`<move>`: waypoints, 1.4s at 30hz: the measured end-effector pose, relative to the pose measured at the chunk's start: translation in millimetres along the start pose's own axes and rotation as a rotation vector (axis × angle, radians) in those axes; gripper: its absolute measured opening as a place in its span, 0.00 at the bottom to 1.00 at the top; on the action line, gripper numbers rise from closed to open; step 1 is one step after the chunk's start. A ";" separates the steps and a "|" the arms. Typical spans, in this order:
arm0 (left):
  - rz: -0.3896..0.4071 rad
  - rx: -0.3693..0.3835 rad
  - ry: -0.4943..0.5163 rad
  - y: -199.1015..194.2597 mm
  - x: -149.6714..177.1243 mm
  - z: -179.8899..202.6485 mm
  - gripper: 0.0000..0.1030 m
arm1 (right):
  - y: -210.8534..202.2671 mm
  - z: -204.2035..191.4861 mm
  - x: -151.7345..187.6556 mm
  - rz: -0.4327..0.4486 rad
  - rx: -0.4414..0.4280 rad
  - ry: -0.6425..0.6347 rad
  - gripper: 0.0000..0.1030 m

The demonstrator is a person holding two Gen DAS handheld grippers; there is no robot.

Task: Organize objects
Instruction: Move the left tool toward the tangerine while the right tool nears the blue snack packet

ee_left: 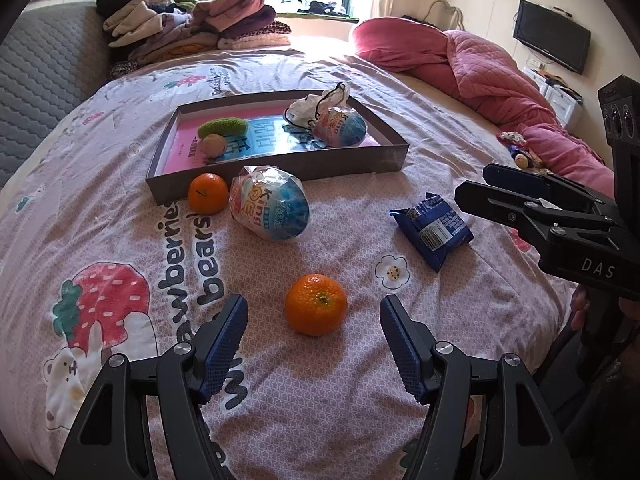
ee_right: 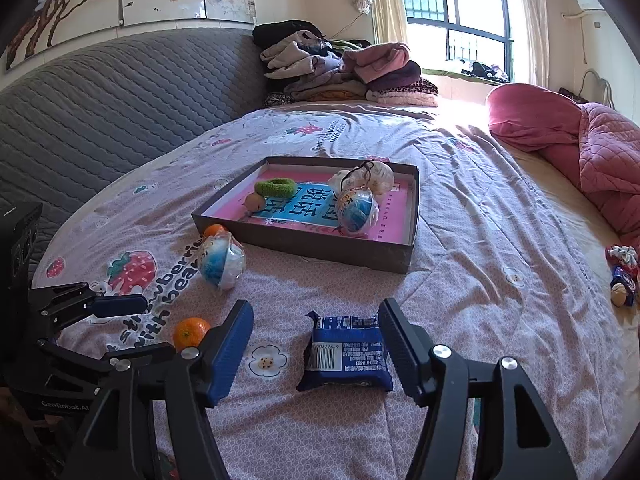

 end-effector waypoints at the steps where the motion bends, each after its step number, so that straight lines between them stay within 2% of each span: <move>1: -0.001 0.001 0.003 0.5 1.1 1.0 0.68 | 0.6 0.3 1.4 -0.004 0.005 -0.002 0.64; 6: -0.009 0.004 0.015 4.1 6.8 7.0 0.68 | 4.5 3.8 10.4 -0.037 0.065 -0.034 0.64; 19: -0.014 -0.002 0.021 11.1 11.8 14.6 0.68 | 13.5 9.2 21.7 -0.080 0.064 -0.020 0.64; 29: -0.063 0.002 -0.012 23.4 16.3 13.0 0.68 | 21.9 11.2 29.1 -0.117 0.059 -0.004 0.64; 42: -0.069 -0.033 -0.036 32.3 11.8 18.4 0.68 | 32.4 15.7 37.3 -0.151 0.065 0.005 0.64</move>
Point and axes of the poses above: each gripper's, at about its wrist camera, not at the fingertips, and y roughly the way its jaws point, z to its right, x to its underside, the point moved 10 cm from there along y, roughly the way its jaws point, and after that the axes turned 14 degrees about -x, right-handed, at the moved point
